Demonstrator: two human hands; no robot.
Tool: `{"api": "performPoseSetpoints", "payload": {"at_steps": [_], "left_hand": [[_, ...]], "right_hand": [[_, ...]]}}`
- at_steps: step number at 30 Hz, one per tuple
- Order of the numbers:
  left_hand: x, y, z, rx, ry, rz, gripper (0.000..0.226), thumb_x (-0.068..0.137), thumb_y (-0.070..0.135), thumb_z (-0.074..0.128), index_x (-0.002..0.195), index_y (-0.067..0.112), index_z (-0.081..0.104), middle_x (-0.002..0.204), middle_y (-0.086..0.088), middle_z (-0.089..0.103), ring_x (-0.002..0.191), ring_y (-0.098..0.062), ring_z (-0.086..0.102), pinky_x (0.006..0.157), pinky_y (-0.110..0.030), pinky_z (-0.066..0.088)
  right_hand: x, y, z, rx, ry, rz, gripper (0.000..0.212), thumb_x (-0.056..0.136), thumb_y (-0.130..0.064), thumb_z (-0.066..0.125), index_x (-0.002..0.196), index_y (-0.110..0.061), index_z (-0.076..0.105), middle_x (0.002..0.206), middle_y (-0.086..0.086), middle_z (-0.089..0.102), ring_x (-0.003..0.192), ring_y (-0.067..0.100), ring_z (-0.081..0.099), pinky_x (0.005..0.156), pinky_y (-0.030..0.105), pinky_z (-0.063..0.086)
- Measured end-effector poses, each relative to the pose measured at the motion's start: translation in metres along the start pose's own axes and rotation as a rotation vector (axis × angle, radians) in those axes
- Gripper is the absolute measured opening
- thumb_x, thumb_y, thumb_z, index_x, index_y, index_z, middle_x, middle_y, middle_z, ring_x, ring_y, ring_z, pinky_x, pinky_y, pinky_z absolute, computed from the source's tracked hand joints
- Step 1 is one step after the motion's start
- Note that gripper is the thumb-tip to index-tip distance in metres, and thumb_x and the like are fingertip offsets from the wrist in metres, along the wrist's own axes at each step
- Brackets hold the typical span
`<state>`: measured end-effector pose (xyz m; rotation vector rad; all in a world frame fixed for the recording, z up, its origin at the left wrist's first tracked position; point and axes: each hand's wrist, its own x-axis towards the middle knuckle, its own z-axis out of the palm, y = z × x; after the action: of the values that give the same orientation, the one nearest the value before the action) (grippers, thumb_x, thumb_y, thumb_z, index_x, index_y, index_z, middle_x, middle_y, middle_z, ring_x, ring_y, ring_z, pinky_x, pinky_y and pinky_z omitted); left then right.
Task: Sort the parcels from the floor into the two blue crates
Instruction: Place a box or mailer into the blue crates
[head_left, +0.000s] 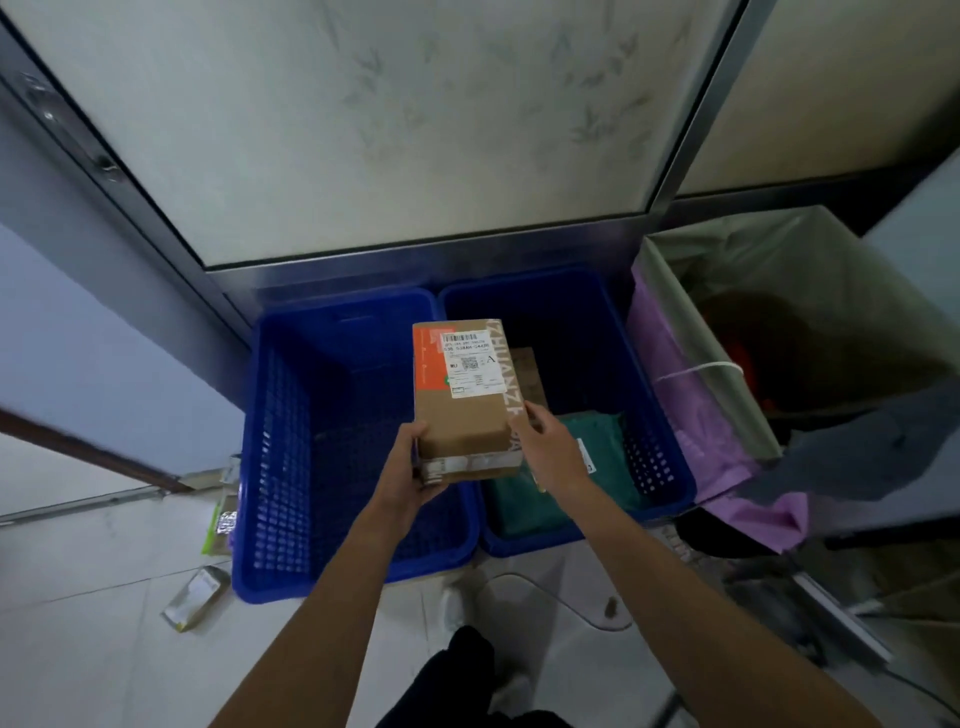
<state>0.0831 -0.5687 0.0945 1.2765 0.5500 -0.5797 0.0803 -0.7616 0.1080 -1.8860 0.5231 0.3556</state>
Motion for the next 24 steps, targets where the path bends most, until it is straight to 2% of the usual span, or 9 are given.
{"api": "performPoseSetpoints", "payload": {"at_steps": [2,5,8,12,15,17,20,24], "left_hand": [[0.016,0.004,0.01,0.009,-0.041,-0.03,0.029,0.096,0.051,0.048,0.114,0.032,0.06,0.117,-0.004,0.063,0.109,-0.026,0.063,0.095,-0.043,0.052],[0.043,0.01,0.021,0.064,-0.084,-0.05,0.029,0.097,0.049,0.049,0.12,0.036,0.059,0.124,-0.004,0.063,0.111,-0.025,0.062,0.093,-0.039,0.051],[0.075,0.018,0.037,0.149,-0.121,-0.03,0.023,0.1,0.041,0.046,0.118,0.046,0.059,0.122,0.009,0.062,0.111,-0.015,0.059,0.087,-0.033,0.048],[0.113,0.03,0.076,0.245,-0.156,-0.006,0.029,0.097,0.034,0.05,0.122,0.047,0.058,0.122,0.016,0.064,0.111,-0.006,0.06,0.084,-0.025,0.047],[0.146,0.032,0.105,0.315,-0.126,0.008,0.021,0.096,0.037,0.055,0.112,0.05,0.061,0.117,0.016,0.067,0.105,-0.006,0.063,0.092,-0.029,0.052],[0.168,0.03,0.125,0.349,-0.115,0.008,0.027,0.096,0.036,0.054,0.122,0.043,0.059,0.116,0.014,0.068,0.104,-0.007,0.064,0.094,-0.031,0.053],[0.207,0.023,0.153,0.38,-0.107,0.008,0.032,0.099,0.031,0.048,0.129,0.037,0.055,0.115,0.015,0.066,0.103,-0.005,0.062,0.089,-0.026,0.051],[0.264,-0.001,0.185,0.479,-0.082,0.006,0.039,0.098,0.034,0.05,0.137,0.038,0.053,0.118,0.014,0.065,0.108,-0.009,0.061,0.1,-0.036,0.05]], "right_hand": [[0.017,-0.001,-0.007,0.019,0.024,0.019,0.056,0.095,-0.056,0.047,0.144,-0.031,0.048,0.128,-0.005,0.061,0.113,0.018,0.06,0.096,0.042,0.05],[0.039,0.0,-0.018,0.06,0.061,0.057,0.065,0.085,-0.065,0.049,0.143,-0.035,0.048,0.129,-0.007,0.061,0.113,0.016,0.06,0.099,0.045,0.05],[0.066,0.007,-0.034,0.068,0.106,0.055,0.048,0.096,-0.053,0.051,0.139,-0.033,0.049,0.117,-0.014,0.062,0.107,0.012,0.061,0.093,0.038,0.052],[0.106,0.018,-0.059,0.042,0.164,0.072,0.035,0.101,-0.039,0.048,0.136,-0.031,0.048,0.109,-0.011,0.063,0.099,0.013,0.061,0.09,0.043,0.053],[0.138,0.025,-0.079,0.011,0.176,0.078,0.032,0.102,-0.03,0.046,0.134,-0.03,0.046,0.106,-0.008,0.062,0.09,0.011,0.059,0.08,0.038,0.05],[0.16,0.034,-0.09,-0.041,0.178,0.064,0.031,0.102,-0.028,0.046,0.133,-0.028,0.045,0.101,-0.009,0.062,0.086,0.009,0.059,0.072,0.034,0.047],[0.196,0.05,-0.102,-0.108,0.185,0.036,0.034,0.1,-0.029,0.046,0.134,-0.028,0.046,0.11,-0.005,0.063,0.088,0.01,0.061,0.074,0.035,0.05],[0.244,0.086,-0.114,-0.216,0.224,0.006,0.04,0.098,-0.027,0.048,0.138,-0.029,0.043,0.123,-0.002,0.056,0.099,0.016,0.059,0.078,0.037,0.049]]}}
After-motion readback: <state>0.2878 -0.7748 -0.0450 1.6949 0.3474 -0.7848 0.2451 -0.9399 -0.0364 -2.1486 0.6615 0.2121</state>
